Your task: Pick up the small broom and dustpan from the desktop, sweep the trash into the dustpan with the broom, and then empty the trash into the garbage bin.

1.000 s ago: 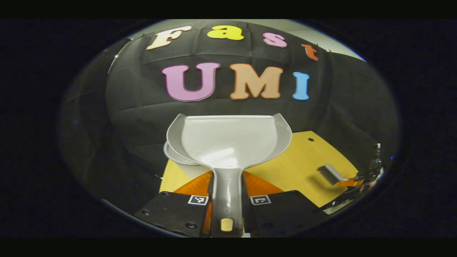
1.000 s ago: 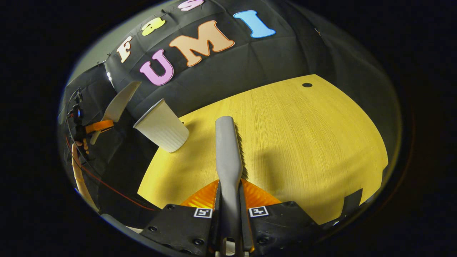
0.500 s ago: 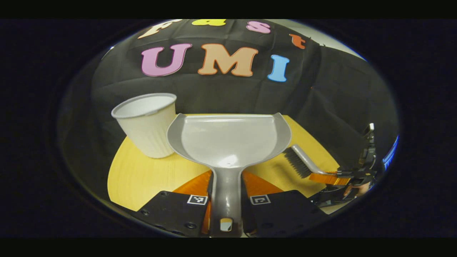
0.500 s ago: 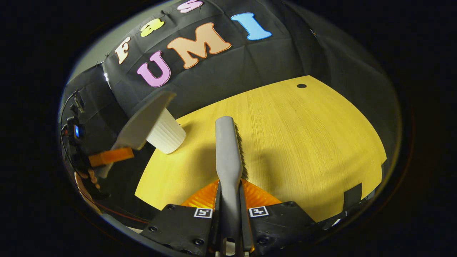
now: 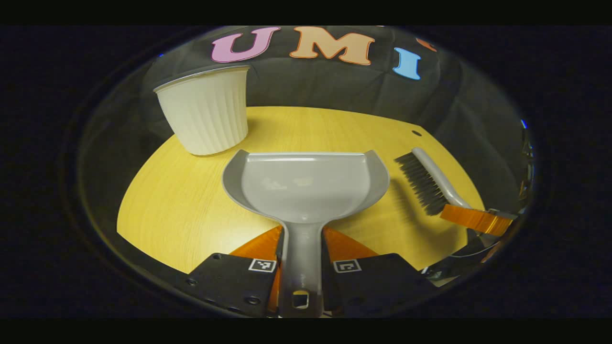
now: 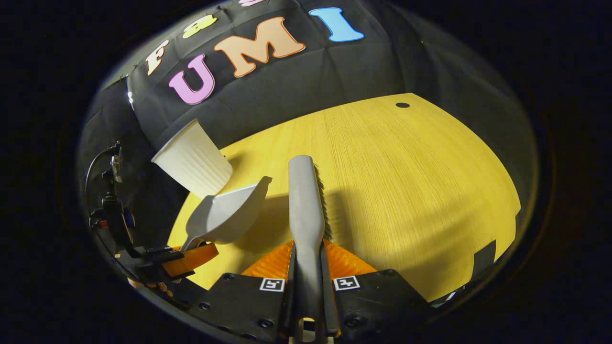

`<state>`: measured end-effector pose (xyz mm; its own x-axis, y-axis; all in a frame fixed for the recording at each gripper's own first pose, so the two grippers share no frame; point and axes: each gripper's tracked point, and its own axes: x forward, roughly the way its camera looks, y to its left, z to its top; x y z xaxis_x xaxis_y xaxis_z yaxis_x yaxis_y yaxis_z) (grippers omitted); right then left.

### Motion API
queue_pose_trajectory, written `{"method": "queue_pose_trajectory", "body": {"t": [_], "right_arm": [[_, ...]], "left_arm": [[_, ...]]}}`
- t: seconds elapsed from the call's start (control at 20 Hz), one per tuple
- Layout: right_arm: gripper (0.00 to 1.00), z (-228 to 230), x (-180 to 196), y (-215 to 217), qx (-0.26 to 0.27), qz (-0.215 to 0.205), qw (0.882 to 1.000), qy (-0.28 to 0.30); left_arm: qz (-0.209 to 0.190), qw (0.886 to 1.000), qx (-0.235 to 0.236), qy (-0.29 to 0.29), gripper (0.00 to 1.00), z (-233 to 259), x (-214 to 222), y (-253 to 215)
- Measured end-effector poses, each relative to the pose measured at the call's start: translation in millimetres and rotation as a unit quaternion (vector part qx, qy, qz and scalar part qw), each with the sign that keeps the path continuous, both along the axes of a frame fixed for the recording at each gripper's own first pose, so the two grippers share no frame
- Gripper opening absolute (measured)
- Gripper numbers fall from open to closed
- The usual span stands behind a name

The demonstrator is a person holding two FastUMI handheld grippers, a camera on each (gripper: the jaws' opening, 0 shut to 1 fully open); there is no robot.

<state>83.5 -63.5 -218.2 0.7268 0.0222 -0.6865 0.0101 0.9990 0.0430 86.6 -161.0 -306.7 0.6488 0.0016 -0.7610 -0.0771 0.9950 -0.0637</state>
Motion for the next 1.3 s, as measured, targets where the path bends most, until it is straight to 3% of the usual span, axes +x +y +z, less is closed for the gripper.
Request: {"method": "queue_pose_trajectory", "body": {"t": [0.1,0.3,0.55,0.65,0.7,0.75,0.8,0.85,1.0,1.05,1.1,1.15,1.2,1.3], "right_arm": [[0.21,-16.4,2.6,-1.3,-0.016,0.0,1.0,0.017],[0.22,-29.2,3.5,10.8,-0.028,0.0,0.999,0.038],[0.23,-24.9,7.9,26.3,-0.008,-0.003,0.999,0.052],[0.27,-28.0,1.3,28.5,0.01,-0.002,0.998,0.059],[0.41,-28.6,-2.4,31.4,0.016,0.002,0.998,0.063],[0.37,-32.8,-3.5,34.9,0.016,0.006,0.998,0.063],[0.29,-34.8,-4.1,38.4,0.017,0.012,0.998,0.064],[0.51,-37.8,-4.8,42.7,0.019,0.017,0.997,0.067],[0.66,-30.4,-9.9,45.0,0.023,0.026,0.998,0.059],[0.7,-24.3,-13.5,45.4,0.027,0.03,0.998,0.055],[0.77,-19.0,-12.9,46.4,0.029,0.034,0.998,0.05],[0.78,-16.1,-16.9,48.6,0.035,0.038,0.998,0.045],[0.93,-9.6,-17.5,52.0,0.04,0.042,0.998,0.038],[0.93,15.1,-18.8,53.5,0.037,0.046,0.998,0.005]], "left_arm": [[0.0,1.0,0.013,0.004,0.29,1.6,-1.2,-1.5],[0.009,1.0,-0.015,0.011,0.29,7.1,0.1,-2.9],[0.004,1.0,0.017,0.021,0.28,8.8,1.0,-3.0],[-0.01,1.0,0.015,0.007,0.36,11.3,0.8,-7.2],[-0.015,1.0,0.014,0.002,0.42,11.0,0.7,-12.5],[-0.02,1.0,0.011,-0.002,0.6,13.2,1.3,-16.3],[-0.022,1.0,0.012,-0.005,0.66,13.5,0.5,-15.2],[-0.023,1.0,0.014,-0.011,0.7,15.4,1.0,-14.3],[-0.013,0.999,0.004,-0.037,0.73,26.6,1.1,-16.8],[-0.006,0.999,-0.001,-0.048,0.83,33.0,1.3,-16.4],[-0.001,0.998,-0.004,-0.055,0.87,38.4,-0.8,-15.0],[0.005,0.998,-0.004,-0.06,0.91,42.7,-1.2,-12.9],[0.011,0.998,-0.002,-0.063,0.91,44.1,-2.7,-10.9],[0.019,0.997,0.0,-0.078,0.91,59.1,-4.4,-6.8]]}}
